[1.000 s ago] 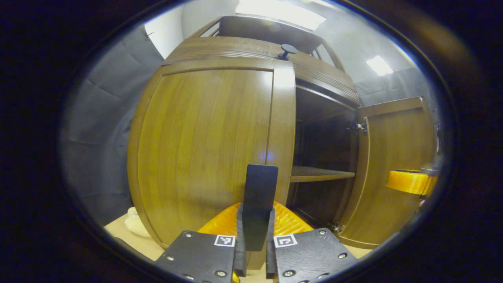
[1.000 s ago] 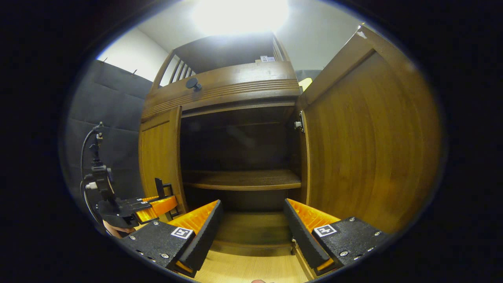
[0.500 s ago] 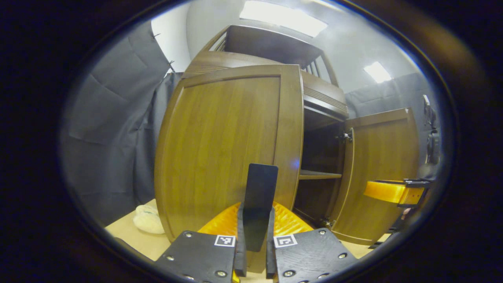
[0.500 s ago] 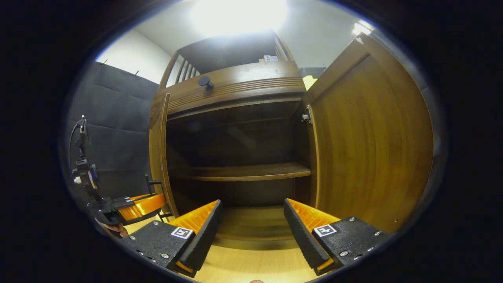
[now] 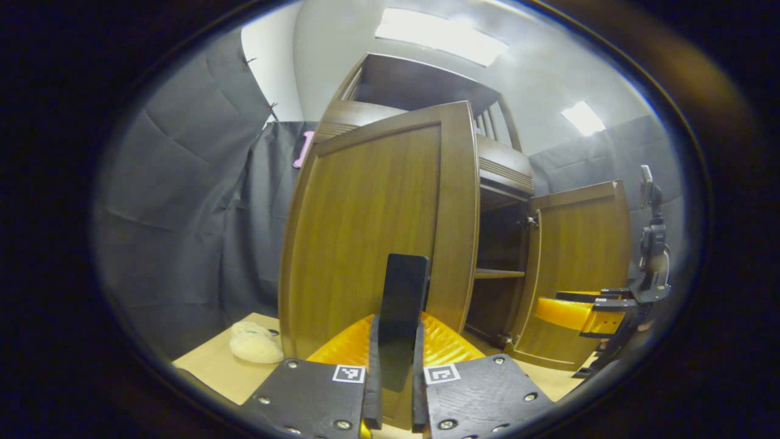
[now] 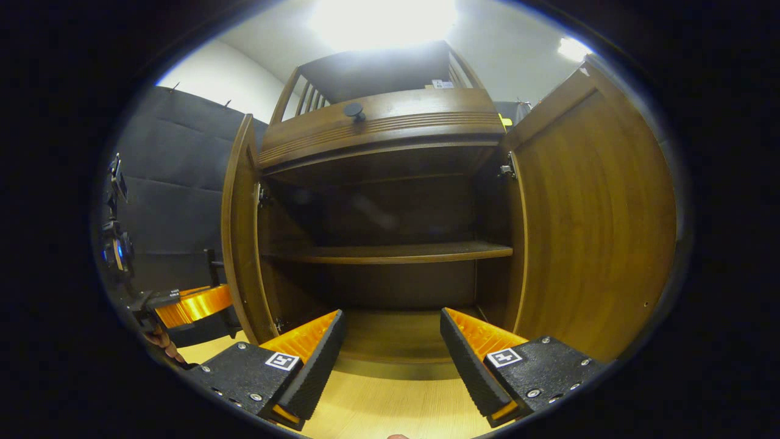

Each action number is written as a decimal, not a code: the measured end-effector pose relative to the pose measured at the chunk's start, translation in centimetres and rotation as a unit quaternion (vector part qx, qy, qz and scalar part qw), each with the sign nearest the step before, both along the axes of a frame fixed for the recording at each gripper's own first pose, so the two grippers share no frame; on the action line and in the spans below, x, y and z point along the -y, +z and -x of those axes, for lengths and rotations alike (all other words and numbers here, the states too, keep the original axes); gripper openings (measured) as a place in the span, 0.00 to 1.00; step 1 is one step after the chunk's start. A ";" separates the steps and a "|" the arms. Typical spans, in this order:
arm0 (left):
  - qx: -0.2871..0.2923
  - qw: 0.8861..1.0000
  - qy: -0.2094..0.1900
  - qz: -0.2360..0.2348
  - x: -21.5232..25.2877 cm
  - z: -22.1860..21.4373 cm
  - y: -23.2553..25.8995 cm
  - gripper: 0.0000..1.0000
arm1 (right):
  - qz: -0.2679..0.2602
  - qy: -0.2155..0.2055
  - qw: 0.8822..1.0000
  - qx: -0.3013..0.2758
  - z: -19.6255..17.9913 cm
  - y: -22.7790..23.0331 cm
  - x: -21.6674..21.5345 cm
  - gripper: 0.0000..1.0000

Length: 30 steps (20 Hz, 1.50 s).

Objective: Open the right door of the double-door shoe cabinet with the right hand, and open the left door with the left hand.

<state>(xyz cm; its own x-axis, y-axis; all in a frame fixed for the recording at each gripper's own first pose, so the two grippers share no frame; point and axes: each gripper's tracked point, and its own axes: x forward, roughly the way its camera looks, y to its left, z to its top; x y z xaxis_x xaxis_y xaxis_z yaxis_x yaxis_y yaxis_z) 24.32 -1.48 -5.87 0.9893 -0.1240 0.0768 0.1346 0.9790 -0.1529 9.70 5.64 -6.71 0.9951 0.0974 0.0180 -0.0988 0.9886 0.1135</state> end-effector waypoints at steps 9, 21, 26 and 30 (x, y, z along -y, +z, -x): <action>0.016 1.000 0.018 -0.017 -0.3 0.1 0.2 0.18 | 0.032 0.010 0.999 0.008 0.0 0.2 -3.3 0.96; 0.006 0.993 0.105 -0.058 -7.1 0.4 -0.9 0.18 | 0.022 0.013 1.000 0.008 0.6 -0.1 -5.5 0.96; 0.011 0.991 0.117 -0.066 -8.8 1.9 -0.7 0.12 | 0.029 0.009 1.000 0.007 1.6 -0.3 -4.9 0.96; 0.001 0.975 0.200 -0.093 -11.4 4.2 0.2 0.20 | 0.013 0.014 1.000 0.011 3.2 -0.3 -4.5 0.96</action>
<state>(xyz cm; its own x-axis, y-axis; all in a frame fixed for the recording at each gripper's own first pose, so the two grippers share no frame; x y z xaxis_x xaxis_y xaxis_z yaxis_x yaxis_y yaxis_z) 20.15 9.88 -5.65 0.9614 0.2595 0.0919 -0.2633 0.9642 0.0324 6.51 10.17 -6.98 0.9914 0.1256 0.0369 -0.1283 0.9881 0.0852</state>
